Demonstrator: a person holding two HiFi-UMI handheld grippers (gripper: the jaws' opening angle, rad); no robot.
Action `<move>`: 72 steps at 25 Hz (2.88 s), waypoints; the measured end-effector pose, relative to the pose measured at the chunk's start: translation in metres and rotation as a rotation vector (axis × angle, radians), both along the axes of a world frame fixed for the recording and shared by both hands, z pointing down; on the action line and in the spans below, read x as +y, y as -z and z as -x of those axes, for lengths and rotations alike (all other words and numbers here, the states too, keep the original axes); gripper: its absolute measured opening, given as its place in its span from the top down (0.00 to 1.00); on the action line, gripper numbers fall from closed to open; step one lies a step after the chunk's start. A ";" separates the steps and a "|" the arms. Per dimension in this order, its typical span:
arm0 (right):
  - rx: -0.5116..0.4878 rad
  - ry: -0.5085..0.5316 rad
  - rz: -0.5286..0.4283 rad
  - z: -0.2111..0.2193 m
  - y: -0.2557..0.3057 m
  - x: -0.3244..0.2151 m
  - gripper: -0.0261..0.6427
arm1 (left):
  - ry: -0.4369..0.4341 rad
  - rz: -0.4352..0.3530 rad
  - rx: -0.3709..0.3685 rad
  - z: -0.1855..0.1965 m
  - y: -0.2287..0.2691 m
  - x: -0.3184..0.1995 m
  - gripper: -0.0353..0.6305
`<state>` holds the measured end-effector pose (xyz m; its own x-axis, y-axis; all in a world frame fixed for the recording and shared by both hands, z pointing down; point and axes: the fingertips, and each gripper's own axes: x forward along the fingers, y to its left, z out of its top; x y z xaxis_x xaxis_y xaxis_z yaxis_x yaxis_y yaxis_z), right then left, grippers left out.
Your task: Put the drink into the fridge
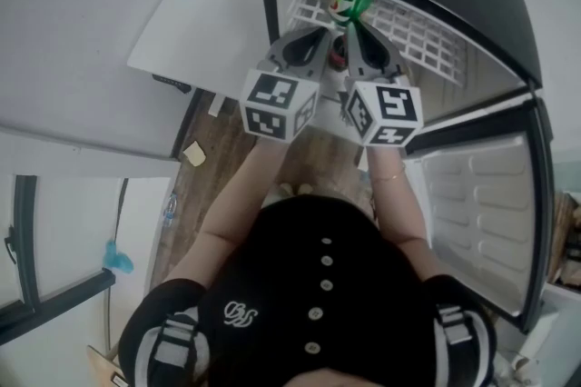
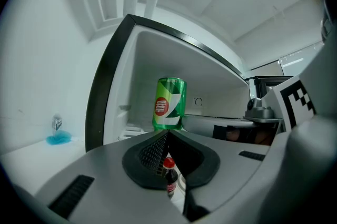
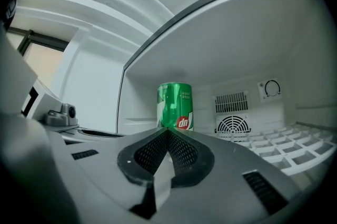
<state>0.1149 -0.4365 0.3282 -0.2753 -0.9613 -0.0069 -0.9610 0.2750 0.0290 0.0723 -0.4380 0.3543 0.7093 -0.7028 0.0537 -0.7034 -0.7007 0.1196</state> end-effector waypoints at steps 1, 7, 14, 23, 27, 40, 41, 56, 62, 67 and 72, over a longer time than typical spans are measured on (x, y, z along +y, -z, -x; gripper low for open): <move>0.002 0.003 0.000 0.001 0.000 -0.002 0.95 | -0.001 0.000 0.000 0.000 0.000 -0.001 0.94; 0.004 0.005 0.004 0.005 0.000 -0.008 0.95 | -0.003 -0.005 -0.011 -0.001 0.000 -0.005 0.94; 0.004 0.014 0.017 0.012 0.002 -0.012 0.95 | -0.001 -0.008 -0.011 -0.001 0.001 -0.008 0.94; -0.031 0.027 0.035 0.015 -0.002 -0.011 0.95 | -0.011 -0.010 -0.015 0.001 0.002 -0.003 0.94; -0.036 0.060 0.024 0.020 0.000 -0.002 0.95 | -0.011 -0.014 -0.008 0.004 0.005 0.001 0.94; -0.008 0.084 0.008 0.010 0.011 0.030 0.95 | -0.052 0.009 0.010 0.003 0.004 0.024 0.94; -0.005 0.085 0.011 0.009 0.011 0.033 0.95 | -0.054 0.008 0.009 0.003 0.004 0.025 0.94; -0.035 0.088 -0.001 -0.002 0.007 0.074 0.95 | -0.057 -0.002 0.009 0.003 0.003 0.053 0.94; -0.040 0.106 -0.004 0.003 0.005 0.081 0.95 | -0.024 -0.025 0.048 0.012 0.009 0.060 0.94; -0.020 0.142 0.013 0.014 -0.001 0.082 0.95 | -0.087 -0.007 0.050 0.005 0.005 0.067 0.94; 0.015 0.145 0.016 0.016 -0.001 0.082 0.95 | -0.102 -0.013 0.064 0.005 0.008 0.070 0.94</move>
<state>0.0987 -0.3547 0.3292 -0.4109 -0.9116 0.0135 -0.9108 0.4112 0.0374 0.0675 -0.3680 0.3467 0.7789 -0.6271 -0.0029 -0.6195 -0.7702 0.1520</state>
